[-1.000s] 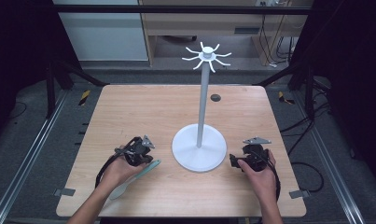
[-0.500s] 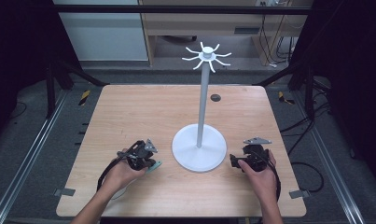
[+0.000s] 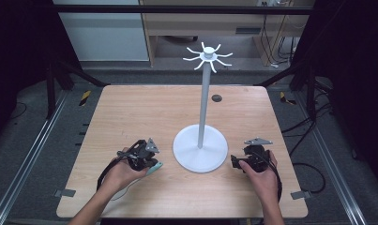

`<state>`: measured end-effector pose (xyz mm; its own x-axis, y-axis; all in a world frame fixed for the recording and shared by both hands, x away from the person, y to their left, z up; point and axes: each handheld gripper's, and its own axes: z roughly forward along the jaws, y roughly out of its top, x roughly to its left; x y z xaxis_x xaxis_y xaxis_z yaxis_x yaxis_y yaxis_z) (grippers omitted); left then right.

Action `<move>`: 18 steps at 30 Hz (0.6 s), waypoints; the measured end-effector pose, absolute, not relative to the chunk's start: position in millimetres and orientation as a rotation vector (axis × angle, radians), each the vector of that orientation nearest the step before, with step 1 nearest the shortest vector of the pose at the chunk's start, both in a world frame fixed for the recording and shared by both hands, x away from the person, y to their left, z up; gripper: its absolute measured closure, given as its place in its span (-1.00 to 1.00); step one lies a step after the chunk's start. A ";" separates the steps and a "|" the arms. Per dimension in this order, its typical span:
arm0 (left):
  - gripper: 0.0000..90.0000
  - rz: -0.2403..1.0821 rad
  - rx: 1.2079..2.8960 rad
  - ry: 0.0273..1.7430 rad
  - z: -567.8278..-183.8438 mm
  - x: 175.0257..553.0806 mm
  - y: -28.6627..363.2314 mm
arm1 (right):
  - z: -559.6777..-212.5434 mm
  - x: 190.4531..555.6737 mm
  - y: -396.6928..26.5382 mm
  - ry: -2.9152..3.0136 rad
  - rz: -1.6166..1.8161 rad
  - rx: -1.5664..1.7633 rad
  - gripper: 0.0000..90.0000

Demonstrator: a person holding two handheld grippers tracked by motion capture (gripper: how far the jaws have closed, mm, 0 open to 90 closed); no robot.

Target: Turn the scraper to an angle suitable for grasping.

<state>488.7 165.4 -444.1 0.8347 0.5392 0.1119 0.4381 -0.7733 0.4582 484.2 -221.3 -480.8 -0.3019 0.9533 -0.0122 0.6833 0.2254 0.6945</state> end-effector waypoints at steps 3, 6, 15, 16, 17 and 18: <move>1.00 0.338 2.611 0.740 -443.0 489.7 164.2 | -480.9 484.4 -220.7 2.068 0.826 1.505 -0.81; 0.96 0.331 2.637 0.776 -444.4 493.3 161.5 | -480.9 483.9 -220.2 2.072 0.829 1.502 -0.81; 0.75 0.285 2.675 0.812 -446.8 500.2 154.4 | -480.8 484.3 -221.2 2.069 0.832 1.505 -0.81; 0.75 0.281 2.682 0.815 -446.7 500.8 153.3 | -480.8 484.3 -221.2 2.069 0.832 1.505 -0.81; 0.72 0.277 2.691 0.818 -446.8 501.3 152.1 | -480.8 484.3 -221.1 2.068 0.835 1.507 -0.81; 0.66 0.278 2.694 0.819 -446.9 501.5 151.0 | -480.9 484.4 -221.3 2.070 0.836 1.504 -0.81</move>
